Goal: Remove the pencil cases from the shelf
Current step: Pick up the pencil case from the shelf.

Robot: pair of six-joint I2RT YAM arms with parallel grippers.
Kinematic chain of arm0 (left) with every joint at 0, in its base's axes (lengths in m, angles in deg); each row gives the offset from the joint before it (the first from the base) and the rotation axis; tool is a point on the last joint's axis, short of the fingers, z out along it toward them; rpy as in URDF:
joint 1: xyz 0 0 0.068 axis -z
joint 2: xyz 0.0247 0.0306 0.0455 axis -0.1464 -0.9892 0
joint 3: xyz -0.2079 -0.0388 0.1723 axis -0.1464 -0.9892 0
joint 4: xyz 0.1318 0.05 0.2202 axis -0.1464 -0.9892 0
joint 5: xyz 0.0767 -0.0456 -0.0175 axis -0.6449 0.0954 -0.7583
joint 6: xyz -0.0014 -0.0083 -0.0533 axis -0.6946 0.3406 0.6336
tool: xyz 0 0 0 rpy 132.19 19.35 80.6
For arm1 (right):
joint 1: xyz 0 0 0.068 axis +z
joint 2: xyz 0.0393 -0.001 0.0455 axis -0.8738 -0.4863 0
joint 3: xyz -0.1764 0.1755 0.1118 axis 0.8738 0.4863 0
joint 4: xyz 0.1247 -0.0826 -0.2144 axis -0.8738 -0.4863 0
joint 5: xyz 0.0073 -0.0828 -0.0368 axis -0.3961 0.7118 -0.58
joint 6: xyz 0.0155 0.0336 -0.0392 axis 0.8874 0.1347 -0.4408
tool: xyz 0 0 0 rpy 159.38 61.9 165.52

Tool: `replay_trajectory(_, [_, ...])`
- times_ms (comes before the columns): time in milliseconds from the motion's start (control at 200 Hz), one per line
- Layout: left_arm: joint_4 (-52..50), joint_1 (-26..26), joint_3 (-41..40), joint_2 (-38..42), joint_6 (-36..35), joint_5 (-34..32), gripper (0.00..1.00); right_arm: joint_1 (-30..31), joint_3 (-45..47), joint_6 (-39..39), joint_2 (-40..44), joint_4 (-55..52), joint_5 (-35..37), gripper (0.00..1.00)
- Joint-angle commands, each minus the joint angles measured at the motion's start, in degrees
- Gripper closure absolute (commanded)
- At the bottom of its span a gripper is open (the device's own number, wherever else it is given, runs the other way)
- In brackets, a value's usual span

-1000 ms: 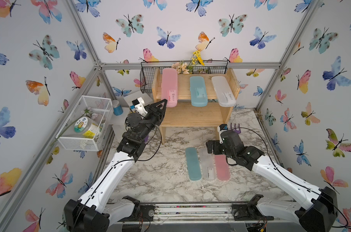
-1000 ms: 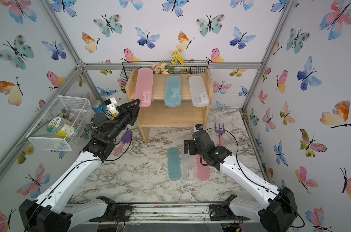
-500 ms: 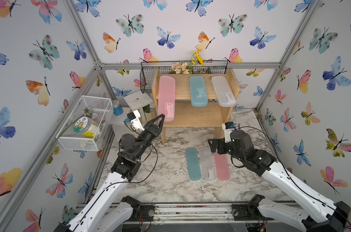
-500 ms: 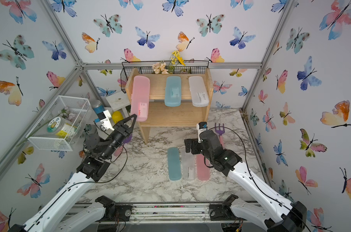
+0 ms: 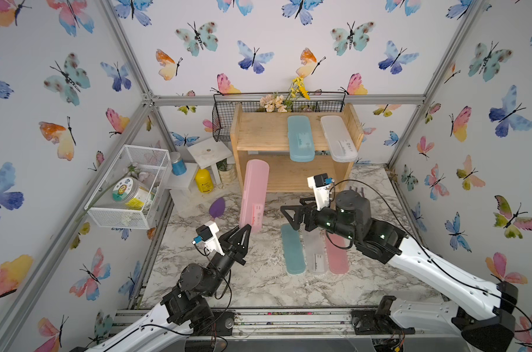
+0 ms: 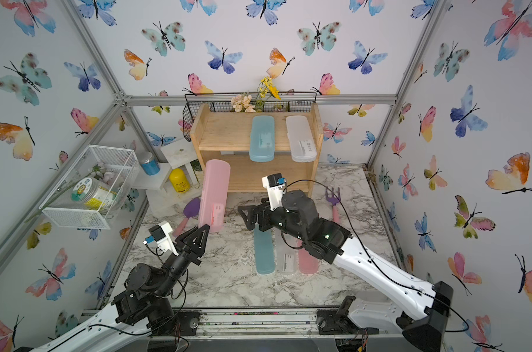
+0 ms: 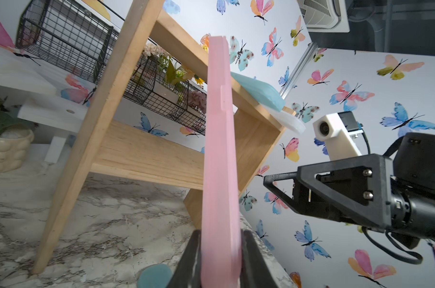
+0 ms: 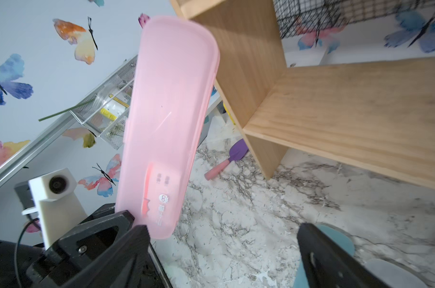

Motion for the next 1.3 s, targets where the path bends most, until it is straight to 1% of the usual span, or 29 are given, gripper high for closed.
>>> replay_trajectory(0, [0.88, 3.09, 1.33, -1.82, -5.73, -10.86, 1.00, 1.51, -1.60, 4.55, -3.06, 6.77, -4.19, 0.01])
replay_trajectory(150, [2.34, 6.27, 2.10, -3.84, -8.26, -15.35, 1.00, 2.21, -7.30, 4.96, -8.05, 6.33, -6.18, 0.01])
replay_trajectory(265, [3.39, 6.91, 1.65, -3.57, -8.64, -16.31, 1.00, 2.30, -9.58, 5.39, -10.48, 6.83, -7.99, 0.01])
replay_trajectory(405, [3.79, 7.19, 0.93, -2.46, -8.54, -16.57, 1.00, 2.30, -11.66, 6.08, -13.48, 6.21, -7.71, 0.01])
replay_trajectory(541, [3.65, 7.42, 0.60, -1.53, -8.70, -16.71, 1.00, 2.30, -13.52, 7.37, -16.26, 8.02, -9.66, 0.01])
replay_trajectory(686, [3.58, 7.56, 0.49, -1.18, -8.71, -16.85, 1.00, 2.30, -16.23, 8.12, -19.46, 8.70, -10.07, 0.01])
replay_trajectory(1011, [3.56, 7.78, -0.06, -1.08, -8.67, -17.27, 1.00, 2.91, -19.92, 8.83, -22.50, 9.82, -11.26, 0.01])
replay_trajectory(1166, [3.57, 7.77, -0.45, -0.82, -8.58, -17.37, 1.00, 3.17, -21.80, 8.92, -24.29, 8.99, -10.95, 0.01])
replay_trajectory(1297, [3.56, 7.87, -0.66, -0.47, -8.45, -17.39, 1.00, 3.33, -24.54, 8.83, -26.57, 6.21, -9.83, 0.01])
